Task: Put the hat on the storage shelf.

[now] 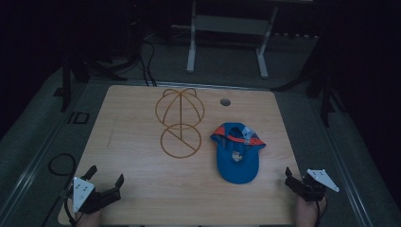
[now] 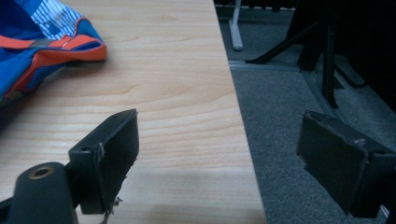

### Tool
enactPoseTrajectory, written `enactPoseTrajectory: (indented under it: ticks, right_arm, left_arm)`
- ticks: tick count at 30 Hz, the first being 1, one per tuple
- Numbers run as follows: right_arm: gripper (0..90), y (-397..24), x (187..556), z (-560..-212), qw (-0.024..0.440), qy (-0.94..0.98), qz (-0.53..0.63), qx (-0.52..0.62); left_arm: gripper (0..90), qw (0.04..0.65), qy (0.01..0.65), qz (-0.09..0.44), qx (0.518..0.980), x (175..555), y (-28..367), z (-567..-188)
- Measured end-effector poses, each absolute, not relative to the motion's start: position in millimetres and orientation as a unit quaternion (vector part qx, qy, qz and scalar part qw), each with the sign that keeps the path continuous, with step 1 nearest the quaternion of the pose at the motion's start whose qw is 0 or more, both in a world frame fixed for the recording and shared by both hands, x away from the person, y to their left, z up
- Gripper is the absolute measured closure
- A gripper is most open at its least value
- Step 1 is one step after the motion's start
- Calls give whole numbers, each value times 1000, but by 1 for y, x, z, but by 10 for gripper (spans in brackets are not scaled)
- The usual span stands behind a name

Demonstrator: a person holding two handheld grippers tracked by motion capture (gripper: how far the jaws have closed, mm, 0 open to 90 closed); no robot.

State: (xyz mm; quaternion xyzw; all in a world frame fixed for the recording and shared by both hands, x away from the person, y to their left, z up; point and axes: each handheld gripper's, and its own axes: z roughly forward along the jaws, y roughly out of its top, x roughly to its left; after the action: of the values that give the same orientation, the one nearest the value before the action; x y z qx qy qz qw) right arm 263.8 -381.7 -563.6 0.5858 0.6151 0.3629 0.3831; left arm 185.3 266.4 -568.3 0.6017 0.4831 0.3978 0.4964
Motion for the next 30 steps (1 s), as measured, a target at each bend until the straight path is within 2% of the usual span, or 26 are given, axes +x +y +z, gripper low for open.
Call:
enactPoseTrajectory:
  ticks: [9, 17, 30]
  right_arm:
    - [128, -381, 263, -564, 371, 625, 368, 581]
    - [129, -385, 265, -557, 321, 643, 401, 568]
    - [121, -377, 287, -520, 277, 662, 423, 553]
  left_arm:
    - [19, 493, 484, 394, 605, 186, 265, -569]
    - [19, 491, 478, 395, 611, 187, 263, -569]
    - [20, 494, 478, 389, 613, 187, 263, -569]
